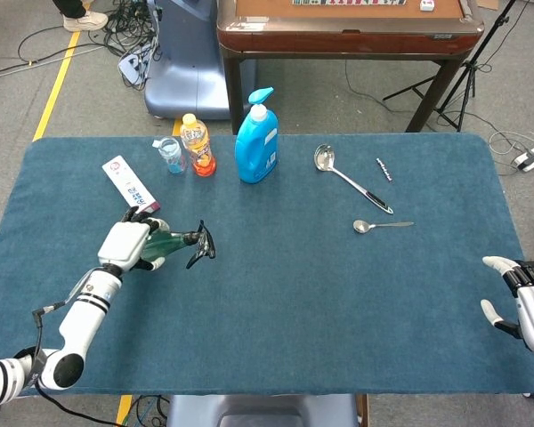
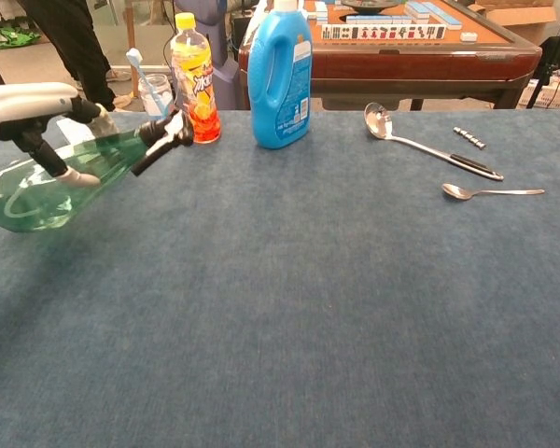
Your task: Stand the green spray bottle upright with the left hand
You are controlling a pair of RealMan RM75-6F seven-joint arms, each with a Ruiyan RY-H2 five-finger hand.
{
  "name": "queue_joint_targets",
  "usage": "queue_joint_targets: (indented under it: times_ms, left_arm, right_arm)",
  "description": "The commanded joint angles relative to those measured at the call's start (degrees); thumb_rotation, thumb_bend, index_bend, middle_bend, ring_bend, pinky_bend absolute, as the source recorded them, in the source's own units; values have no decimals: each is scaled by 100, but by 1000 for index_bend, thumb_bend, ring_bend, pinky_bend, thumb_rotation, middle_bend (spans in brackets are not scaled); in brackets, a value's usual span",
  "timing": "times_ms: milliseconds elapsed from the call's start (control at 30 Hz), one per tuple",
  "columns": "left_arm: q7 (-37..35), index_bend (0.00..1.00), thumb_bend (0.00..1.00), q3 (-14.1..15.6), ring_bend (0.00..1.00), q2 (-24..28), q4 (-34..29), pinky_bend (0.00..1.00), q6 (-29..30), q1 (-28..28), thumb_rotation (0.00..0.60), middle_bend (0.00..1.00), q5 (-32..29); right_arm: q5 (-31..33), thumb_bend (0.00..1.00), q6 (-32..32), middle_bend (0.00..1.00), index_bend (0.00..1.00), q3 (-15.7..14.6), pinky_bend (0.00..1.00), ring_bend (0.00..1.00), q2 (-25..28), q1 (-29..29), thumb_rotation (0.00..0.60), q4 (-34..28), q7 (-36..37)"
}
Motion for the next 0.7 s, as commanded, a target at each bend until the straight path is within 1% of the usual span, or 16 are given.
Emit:
queue_joint_targets:
  times_ms: [33,133,367,433,533,700]
  left_arm:
    - [-1993,401,286,-393,134,95,126,0,-78,520,600,365,1286]
    - [-2843,397,286,-454,132,-35,346,0,-43,624,600,365,1710]
    - [-4529,374,285,-572,127,-341,818,0,-136,723,600,364,2172]
    - [-4888,372,285,-600,126,-444,980,0,-117,737,600,364,2277]
    - [-5241,371,285,-635,126,-638,1243,0,24,771,600,364,2419]
    - [-5584,369,285,-621,125,-1004,1725,0,271,817,600,364,2625]
  right_arm:
    - [2,280,-7,269,238,-1,254,202,-1,3,600,-9,-10]
    - [4,280,-3,269,238,1,254,202,1,2,600,-22,-23]
    - [47,280,-18,269,238,7,254,202,4,-4,600,-29,-36]
    - [44,279,-11,269,238,10,254,202,5,-4,600,-32,-43]
    - [57,280,-27,269,238,11,254,202,4,0,600,-35,-53]
    - [73,280,-49,269,238,15,254,202,1,9,600,-37,-60]
